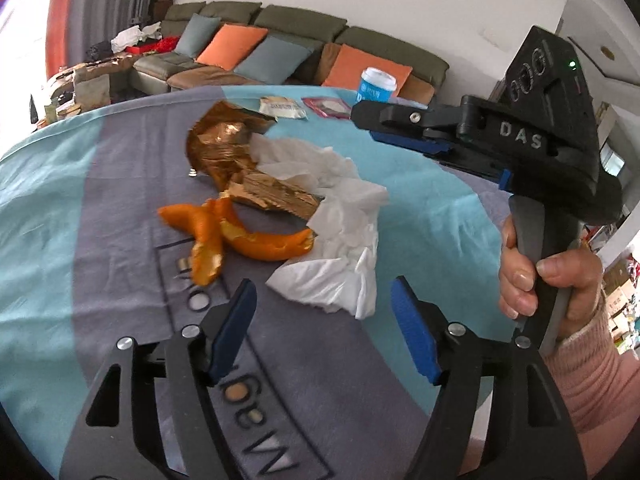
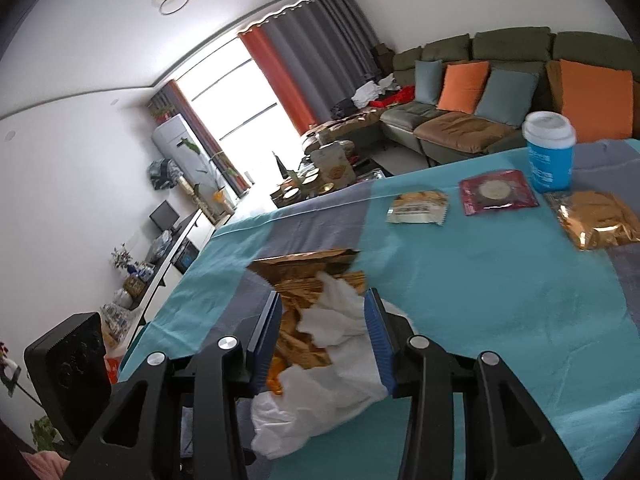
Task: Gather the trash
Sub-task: 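Grasp a white tissue with the left tool while the right tool grasps another tissue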
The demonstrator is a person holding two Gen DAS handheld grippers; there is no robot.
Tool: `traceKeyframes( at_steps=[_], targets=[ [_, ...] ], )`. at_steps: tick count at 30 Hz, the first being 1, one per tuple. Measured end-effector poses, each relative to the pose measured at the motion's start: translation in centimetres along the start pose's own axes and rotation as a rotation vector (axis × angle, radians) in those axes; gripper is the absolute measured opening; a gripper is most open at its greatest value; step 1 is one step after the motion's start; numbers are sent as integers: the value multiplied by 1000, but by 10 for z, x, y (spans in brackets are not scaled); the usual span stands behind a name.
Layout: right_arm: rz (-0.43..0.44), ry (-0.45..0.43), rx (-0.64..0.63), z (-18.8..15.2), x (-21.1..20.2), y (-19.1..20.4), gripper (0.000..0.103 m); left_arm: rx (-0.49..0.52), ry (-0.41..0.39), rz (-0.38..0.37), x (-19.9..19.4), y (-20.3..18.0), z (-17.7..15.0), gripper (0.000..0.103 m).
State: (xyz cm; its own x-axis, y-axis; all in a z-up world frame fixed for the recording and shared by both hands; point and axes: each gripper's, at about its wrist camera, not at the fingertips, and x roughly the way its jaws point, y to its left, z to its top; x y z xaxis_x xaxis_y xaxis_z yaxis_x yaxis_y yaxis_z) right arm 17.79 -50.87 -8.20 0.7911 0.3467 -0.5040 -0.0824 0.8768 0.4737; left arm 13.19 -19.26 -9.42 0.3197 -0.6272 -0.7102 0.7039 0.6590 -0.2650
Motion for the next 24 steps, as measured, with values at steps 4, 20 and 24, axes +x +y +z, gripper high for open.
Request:
traceKeyframes(
  at_steps=[4, 20, 24],
  targets=[
    [2, 0, 31, -1, -3, -15, 44, -4, 36, 9, 16, -2, 7, 67],
    [-19, 41, 74, -5, 9, -30, 48, 40, 47, -2, 23, -9, 2, 6],
    [-35, 61, 78, -6, 15, -32, 48, 45, 19, -31, 10, -6, -3, 5]
  ],
)
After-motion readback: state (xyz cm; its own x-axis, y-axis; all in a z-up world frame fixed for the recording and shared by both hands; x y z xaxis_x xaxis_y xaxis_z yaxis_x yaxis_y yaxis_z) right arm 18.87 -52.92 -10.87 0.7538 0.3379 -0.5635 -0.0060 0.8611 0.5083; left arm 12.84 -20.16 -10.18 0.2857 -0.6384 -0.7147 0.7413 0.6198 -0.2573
